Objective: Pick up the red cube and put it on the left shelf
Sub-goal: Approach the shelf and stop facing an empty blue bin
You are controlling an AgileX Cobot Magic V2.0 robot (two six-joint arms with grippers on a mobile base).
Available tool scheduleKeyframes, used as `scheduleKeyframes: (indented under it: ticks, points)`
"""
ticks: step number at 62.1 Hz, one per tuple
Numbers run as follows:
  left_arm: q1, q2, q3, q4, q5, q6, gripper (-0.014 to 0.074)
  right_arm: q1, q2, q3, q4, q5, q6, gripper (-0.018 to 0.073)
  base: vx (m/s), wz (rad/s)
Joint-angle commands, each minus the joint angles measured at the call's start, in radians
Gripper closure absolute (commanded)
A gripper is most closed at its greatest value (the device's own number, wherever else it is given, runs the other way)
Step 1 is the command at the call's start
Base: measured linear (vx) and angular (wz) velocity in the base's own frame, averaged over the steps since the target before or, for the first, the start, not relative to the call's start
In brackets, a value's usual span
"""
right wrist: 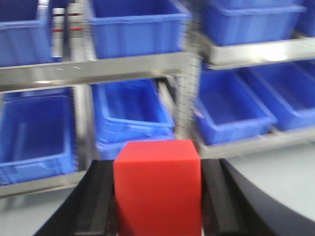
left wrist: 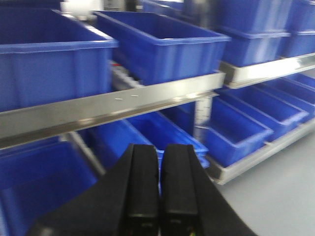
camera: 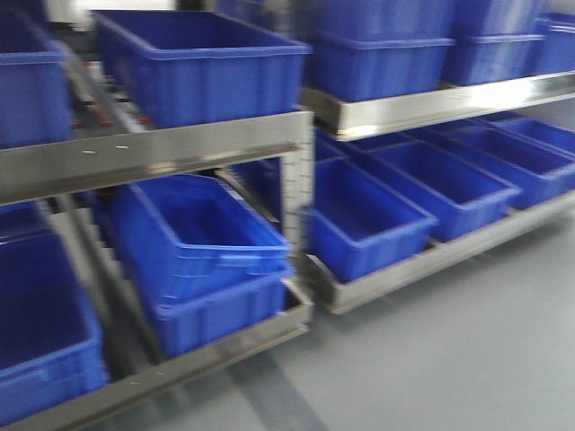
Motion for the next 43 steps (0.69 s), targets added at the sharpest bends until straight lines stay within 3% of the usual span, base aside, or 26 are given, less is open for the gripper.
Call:
scheduleKeyframes:
  ticks: [1, 22, 43]
  points:
    - [-0.005, -0.012, 0.024, -0.004, -0.088, -0.005, 0.0495, -0.003, 0.003, -0.028, -0.007, -0.086, -0.003, 0.0412, 0.47, 0.98]
    - [-0.005, -0.012, 0.024, -0.004, -0.088, -0.005, 0.0495, -0.003, 0.003, -0.028, -0.007, -0.086, -0.003, 0.0412, 0.43, 0.87]
    - [-0.005, -0.012, 0.024, -0.004, -0.088, -0.005, 0.0495, -0.003, 0.003, -0.028, -0.007, -0.086, -0.003, 0.0412, 0.36, 0.63]
